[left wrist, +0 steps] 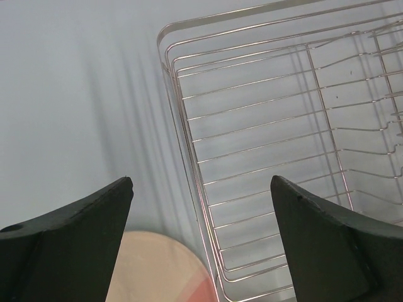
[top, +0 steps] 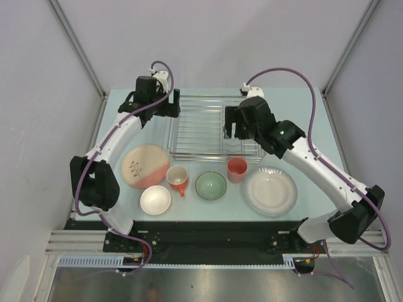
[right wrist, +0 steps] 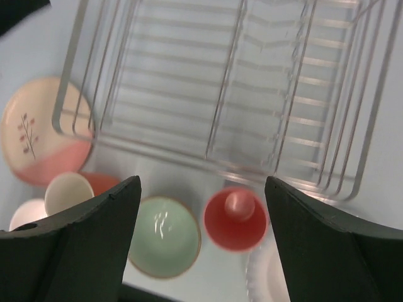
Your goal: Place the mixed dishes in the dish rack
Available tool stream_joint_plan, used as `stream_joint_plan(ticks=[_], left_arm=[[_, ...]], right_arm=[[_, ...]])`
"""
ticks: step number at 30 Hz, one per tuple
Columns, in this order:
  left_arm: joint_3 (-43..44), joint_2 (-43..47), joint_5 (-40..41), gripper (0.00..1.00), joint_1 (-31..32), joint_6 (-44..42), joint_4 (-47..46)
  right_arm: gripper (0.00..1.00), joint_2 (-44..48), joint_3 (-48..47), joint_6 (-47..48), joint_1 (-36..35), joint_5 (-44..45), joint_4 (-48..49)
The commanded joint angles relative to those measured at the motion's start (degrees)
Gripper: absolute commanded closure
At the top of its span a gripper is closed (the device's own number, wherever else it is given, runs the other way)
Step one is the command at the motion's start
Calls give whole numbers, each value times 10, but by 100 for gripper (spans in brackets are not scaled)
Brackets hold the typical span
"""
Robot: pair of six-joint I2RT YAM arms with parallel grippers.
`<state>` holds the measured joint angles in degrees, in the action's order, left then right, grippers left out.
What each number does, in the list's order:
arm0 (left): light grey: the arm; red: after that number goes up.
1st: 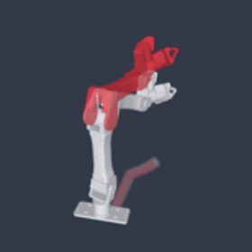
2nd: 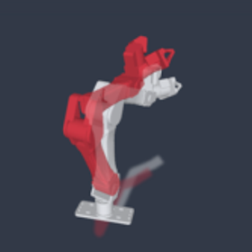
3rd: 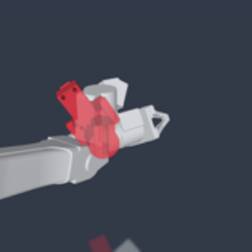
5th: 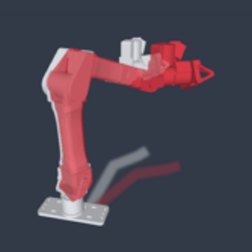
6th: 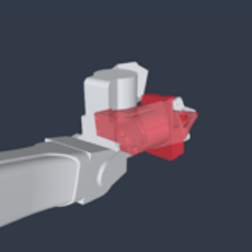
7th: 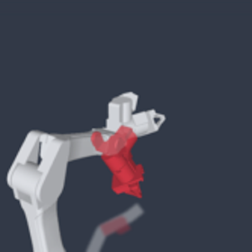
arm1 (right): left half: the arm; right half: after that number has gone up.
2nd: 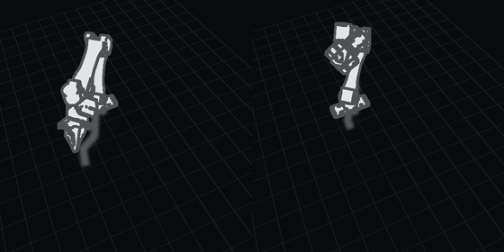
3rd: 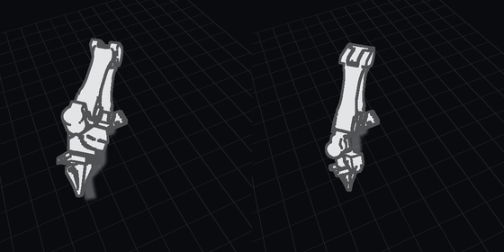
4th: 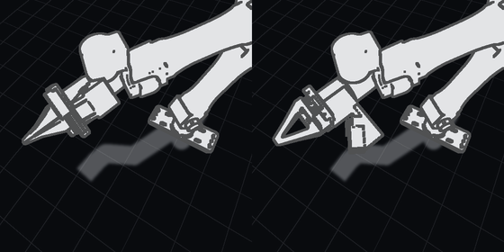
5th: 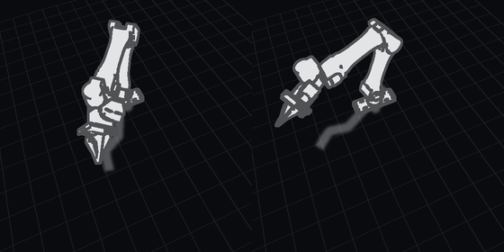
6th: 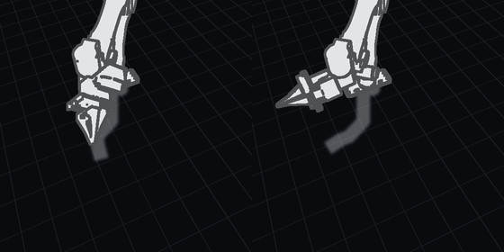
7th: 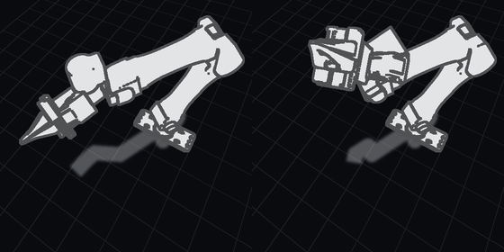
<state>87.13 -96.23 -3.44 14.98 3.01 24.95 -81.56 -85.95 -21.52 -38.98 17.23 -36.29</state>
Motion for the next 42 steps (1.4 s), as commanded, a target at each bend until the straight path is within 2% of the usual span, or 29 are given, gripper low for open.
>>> stream_joint_plan(ticks=[1,5,13,19,28,33,38,42], left_arm=[[1,-8,2,4,-14,-7,-20],[-24,1,0,5,-22,-3,-35],[-91,61,19,5,-23,-19,-60],[-140,124,34,5,-24,-28,-65],[-170,179,49,4,-25,-43,-63],[-174,186,53,4,-27,-49,-61],[-180,186,57,4,-29,-67,-66],[-177,177,57,5,-32,-70,-69]], right_arm=[[15,20,30,-60,-49,-16,-124],[16,18,47,-109,-74,-58,-168],[19,3,124,-151,-111,-92,-150],[19,-20,191,-146,-114,-112,-68],[20,-77,235,-126,-116,-121,40],[27,-93,243,-113,-116,-127,72],[42,-101,243,-110,-117,-135,78],[44,-94,251,-109,-134,-120,59]])
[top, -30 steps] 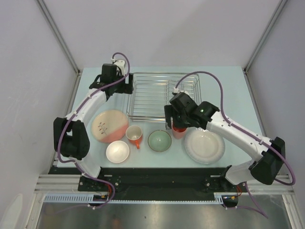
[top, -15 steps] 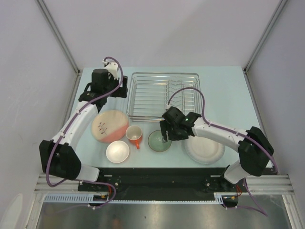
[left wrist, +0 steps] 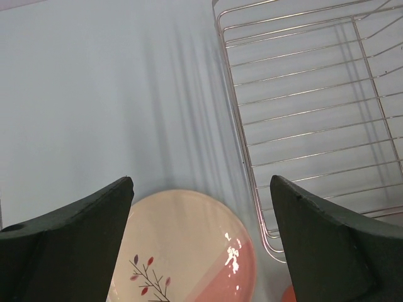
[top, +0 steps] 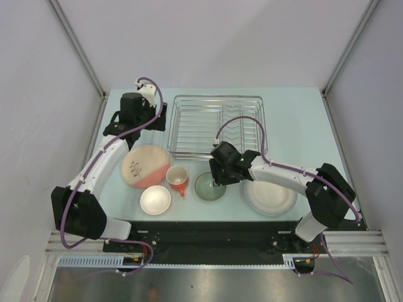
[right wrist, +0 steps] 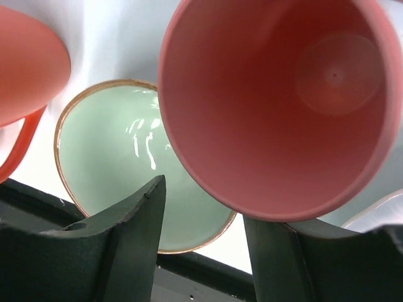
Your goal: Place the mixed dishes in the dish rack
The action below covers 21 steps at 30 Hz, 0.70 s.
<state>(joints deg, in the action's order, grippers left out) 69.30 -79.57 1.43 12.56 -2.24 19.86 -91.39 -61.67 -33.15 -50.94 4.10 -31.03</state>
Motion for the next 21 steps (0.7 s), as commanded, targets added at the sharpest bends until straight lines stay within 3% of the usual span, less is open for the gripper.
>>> stream_joint_plan(ticks=[1,9,13,21], left_arm=[[2,10,6,5,-9,-15,-18],[-1,1,3,5,-12,-16,-25],[-2,4,1,4,-15,-18,-26],[-9,6,2,4,-22,-24,-32]], right_arm=[[44,9,16,3,-27,21,-1],[47,36,56,-9,-56,50,-8],[63,37,65,-10,-56,54,4],[85,36,69,-8,-57,77,17]])
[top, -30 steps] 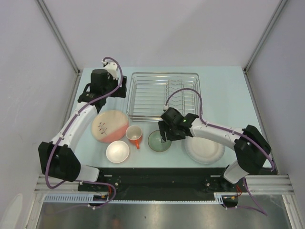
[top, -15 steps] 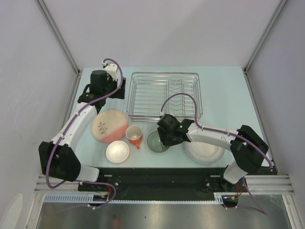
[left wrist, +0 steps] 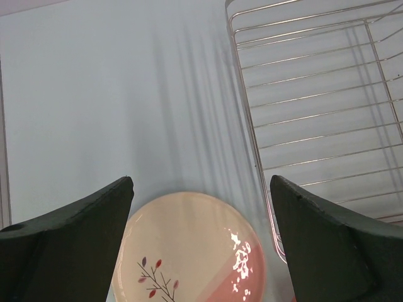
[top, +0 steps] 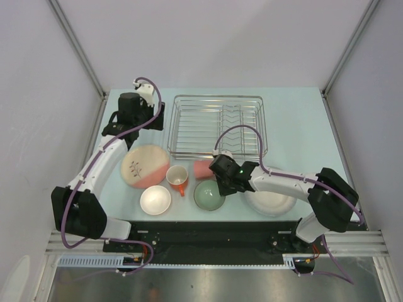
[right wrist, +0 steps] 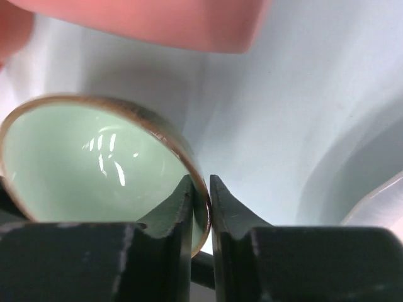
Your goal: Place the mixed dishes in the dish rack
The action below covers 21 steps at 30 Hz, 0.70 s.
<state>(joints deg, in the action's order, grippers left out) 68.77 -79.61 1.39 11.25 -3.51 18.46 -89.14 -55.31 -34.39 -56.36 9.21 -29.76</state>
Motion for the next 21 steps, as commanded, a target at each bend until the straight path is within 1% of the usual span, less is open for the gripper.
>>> stream_joint_plan(ticks=[1,2,4,7,9,11,12,13,14,17,18,19,20,21], left_arm=[[-7,6,-1,4,-9,-12,-18],[-7,6,-2,4,-10,-11,-18],[-10,8,-3,4,-11,-12,-20],[-11,6,-2,5,-13,-19,-24],[-11,2,-4,4,-17,-20,-26],[-10,-3,-8,4,-22,-20,-27],[-9,-6,-9,4,-23,-19,-28],[-7,-12,-9,5,-25,-20,-28],[-4,-14,-9,5,-27,-19,-26],[3,-24,-28,5,-32,-17,-22],[5,-26,-30,5,-32,-16,-22],[6,-28,-31,5,-35,-16,-22],[7,-30,-32,5,-36,-14,-22],[10,-32,-36,5,-39,-13,-19]], right_arm=[[93,12,8,4,-2,28,5],[100,13,8,5,-2,32,4],[100,25,7,8,-2,47,-2],[100,72,-3,25,-1,85,-20],[100,115,-22,35,5,127,-48],[100,149,-63,56,13,160,-71],[100,157,-76,64,18,198,-89],[100,163,-109,80,27,217,-97],[100,169,-124,89,34,262,-112],[100,166,-176,128,59,338,-117],[100,157,-185,141,67,386,-104],[100,148,-192,154,76,416,-95],[100,137,-200,190,87,489,-80],[100,127,-201,211,95,523,-36]])
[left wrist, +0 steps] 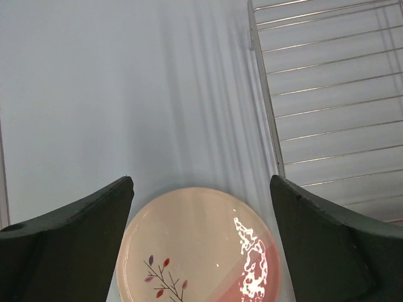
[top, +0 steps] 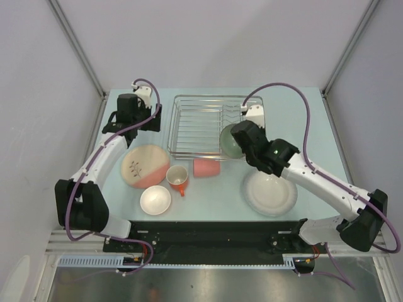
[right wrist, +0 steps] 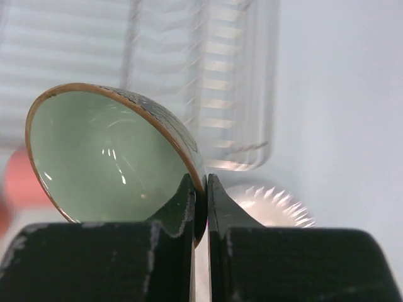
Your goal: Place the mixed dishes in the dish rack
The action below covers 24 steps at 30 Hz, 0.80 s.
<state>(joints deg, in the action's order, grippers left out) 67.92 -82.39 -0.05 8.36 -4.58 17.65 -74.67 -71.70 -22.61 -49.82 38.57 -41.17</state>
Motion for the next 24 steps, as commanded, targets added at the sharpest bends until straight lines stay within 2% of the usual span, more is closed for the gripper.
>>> stream_joint_plan(ticks=[1,2,4,5,7,8,9,10,11,12,13,14,19,24], left_arm=[[21,-8,-23,5,-13,-2,-10],[26,-9,-26,5,-15,0,-2],[28,-13,-36,6,-25,1,4],[28,-13,-41,6,-27,2,9],[22,-10,-46,6,-37,2,9],[13,-8,-46,6,-39,0,5],[8,-6,-45,6,-44,0,2],[5,-5,-47,6,-46,-1,1],[-2,-5,-46,6,-47,-1,0],[-4,-7,-48,6,-51,-1,1],[-7,-7,-49,6,-51,-1,1],[-9,-8,-50,6,-53,-1,1],[-5,-12,-58,6,-64,1,3],[0,-9,-65,7,-73,1,8]], right_arm=[[100,-48,-39,113,38,263,106],[100,-63,-39,178,53,323,175],[100,-115,-39,249,65,374,258],[100,-134,-39,284,77,402,342],[100,-178,-39,398,90,411,437],[100,-194,-39,442,105,413,546],[100,-208,-39,557,113,415,609],[100,-228,-39,617,118,413,676],[100,-264,-39,695,124,411,835],[100,-289,-50,762,131,408,914],[100,-312,-62,870,133,408,976],[100,-357,-78,898,136,408,1032],[100,-435,-154,917,137,411,1033],[100,-492,-174,904,126,418,1015]])
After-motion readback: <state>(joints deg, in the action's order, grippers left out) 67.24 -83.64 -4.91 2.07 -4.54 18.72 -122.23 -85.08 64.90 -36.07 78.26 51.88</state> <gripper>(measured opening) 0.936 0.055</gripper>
